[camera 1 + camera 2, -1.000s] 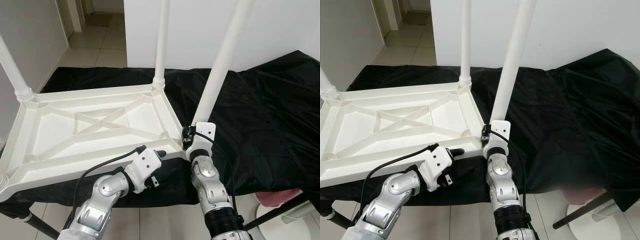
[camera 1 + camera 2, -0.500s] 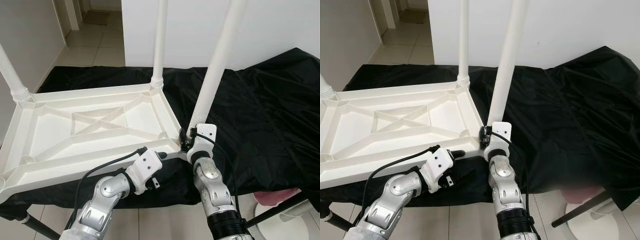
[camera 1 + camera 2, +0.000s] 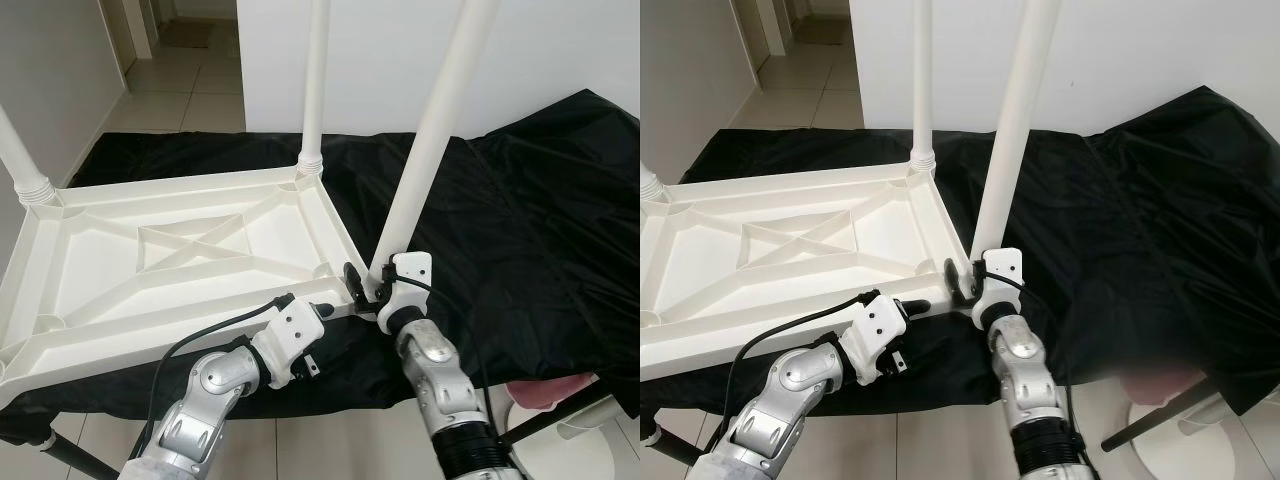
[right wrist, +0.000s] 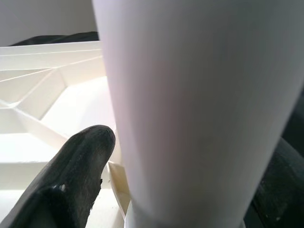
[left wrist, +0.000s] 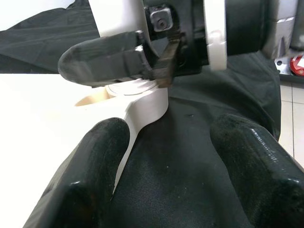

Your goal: Building children table

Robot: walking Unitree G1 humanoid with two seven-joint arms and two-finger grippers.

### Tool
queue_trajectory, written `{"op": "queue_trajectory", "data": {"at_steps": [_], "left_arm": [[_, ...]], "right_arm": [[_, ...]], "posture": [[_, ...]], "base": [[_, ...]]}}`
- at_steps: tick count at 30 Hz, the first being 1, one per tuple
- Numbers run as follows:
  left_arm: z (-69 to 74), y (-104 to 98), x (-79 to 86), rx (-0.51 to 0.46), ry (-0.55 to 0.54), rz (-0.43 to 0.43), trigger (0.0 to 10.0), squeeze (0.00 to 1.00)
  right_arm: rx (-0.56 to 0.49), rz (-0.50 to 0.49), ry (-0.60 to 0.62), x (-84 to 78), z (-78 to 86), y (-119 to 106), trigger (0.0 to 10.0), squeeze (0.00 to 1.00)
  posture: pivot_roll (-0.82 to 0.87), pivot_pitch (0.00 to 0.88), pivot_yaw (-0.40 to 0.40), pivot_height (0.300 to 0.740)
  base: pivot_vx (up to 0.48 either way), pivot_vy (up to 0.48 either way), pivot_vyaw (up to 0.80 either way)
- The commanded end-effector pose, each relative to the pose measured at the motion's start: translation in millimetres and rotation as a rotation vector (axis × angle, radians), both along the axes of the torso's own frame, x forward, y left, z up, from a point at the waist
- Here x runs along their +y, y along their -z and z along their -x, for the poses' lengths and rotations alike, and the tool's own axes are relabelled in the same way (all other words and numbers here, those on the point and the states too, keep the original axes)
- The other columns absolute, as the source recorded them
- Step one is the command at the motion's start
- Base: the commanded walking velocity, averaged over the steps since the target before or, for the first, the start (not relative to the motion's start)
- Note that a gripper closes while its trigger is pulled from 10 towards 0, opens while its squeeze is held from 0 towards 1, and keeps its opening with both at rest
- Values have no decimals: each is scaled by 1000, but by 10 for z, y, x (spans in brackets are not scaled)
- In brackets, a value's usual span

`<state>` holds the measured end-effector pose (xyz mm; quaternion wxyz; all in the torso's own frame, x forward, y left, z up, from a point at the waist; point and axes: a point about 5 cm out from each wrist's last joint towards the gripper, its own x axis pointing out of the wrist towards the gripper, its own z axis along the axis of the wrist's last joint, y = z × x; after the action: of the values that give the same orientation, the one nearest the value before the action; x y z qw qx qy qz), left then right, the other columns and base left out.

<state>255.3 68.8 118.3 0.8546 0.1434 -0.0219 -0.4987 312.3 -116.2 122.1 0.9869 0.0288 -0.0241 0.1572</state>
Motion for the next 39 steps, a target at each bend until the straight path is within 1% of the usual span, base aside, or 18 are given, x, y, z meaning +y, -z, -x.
{"op": "queue_trajectory", "data": {"at_steps": [1, 3, 5, 6, 9, 14, 16, 19, 20, 21, 22, 24, 25, 29, 35, 36, 38, 39], "left_arm": [[-62, -22, 25, -33, -80, 2, 10000, 0], [-62, -22, 25, -33, -80, 2, 10000, 0], [-91, -41, 40, -41, -88, 3, 10000, 0], [-91, -41, 40, -41, -88, 3, 10000, 0], [-107, -42, 50, -47, -94, 0, 10000, 0], [-121, -67, 41, -53, -95, 2, 10000, 0], [-113, -75, 40, -56, -97, 3, 10000, 0], [-104, -73, 43, -56, -97, 3, 10000, 0], [-94, -62, 56, -49, -99, 3, 10000, 0], [-87, -53, 66, -45, -99, 3, 10000, 0], [-85, -40, 80, -46, -101, -6, 10000, 0], [-85, -30, 89, -48, -102, -12, 10000, 0], [-94, -36, 97, -51, -107, -13, 10000, 0], [-115, -57, 96, -54, -112, -5, 10000, 0], [-126, -65, 92, -57, -111, -5, 10000, 0], [-122, -61, 97, -57, -111, -7, 10000, 0], [-116, -55, 100, -57, -110, -9, 10000, 0], [-113, -51, 101, -56, -109, -10, 10000, 0]], "right_arm": [[-31, 15, -72, -9, -11, -47, 10000, 0], [-31, 15, -72, -9, -11, -47, 10000, 0], [-40, 36, -153, -57, -19, -49, 10000, 0], [-40, 36, -153, -57, -19, -49, 10000, 0], [-58, 78, -241, -129, -37, -43, 10000, 0], [-67, 100, -289, -193, -66, -59, 10000, 0], [-65, 145, -361, -253, -116, -92, 10000, 0], [-62, 156, -386, -270, -128, -102, 10000, 0], [-57, 171, -415, -290, -146, -114, 8118, 0], [-54, 177, -430, -300, -155, -121, 8118, 0], [-58, 190, -435, -313, -173, -133, 4353, 0], [-62, 198, -442, -324, -187, -140, 4353, 0], [-62, 209, -450, -333, -202, -143, 0, 0], [-58, 234, -464, -359, -247, -138, 0, 0], [-30, 216, -485, -379, -233, -70, 0, 0], [-18, 202, -473, -394, -221, -41, 8392, 0], [-17, 195, -468, -399, -219, -34, 8392, 0], [-17, 187, -459, -403, -219, -30, 10000, 0]], "posture": [[11, 0, -25, 740], [11, 0, -25, 740], [14, 0, -23, 740], [14, 0, -23, 740], [21, 0, -23, 740], [30, 0, -30, 740], [38, 0, -34, 740], [39, 0, -34, 740], [37, 0, -36, 740], [37, 0, -36, 740], [35, 0, -35, 740], [35, 0, -35, 740], [40, 0, -34, 740], [39, 0, -30, 740], [40, 0, -29, 740], [40, 0, -29, 740], [40, 0, -29, 740], [40, 0, -29, 740]], "base": [[0, 0, 0], [0, 0, 0], [0, 0, 0], [0, 0, 0], [0, 0, 0], [0, 0, 0], [0, 0, 0], [0, 0, 0], [0, 0, 0], [0, 0, 0], [0, 0, 0], [0, 0, 0], [0, 0, 0], [0, 0, 0], [0, 0, 0], [0, 0, 0], [0, 0, 0], [0, 0, 0]]}}
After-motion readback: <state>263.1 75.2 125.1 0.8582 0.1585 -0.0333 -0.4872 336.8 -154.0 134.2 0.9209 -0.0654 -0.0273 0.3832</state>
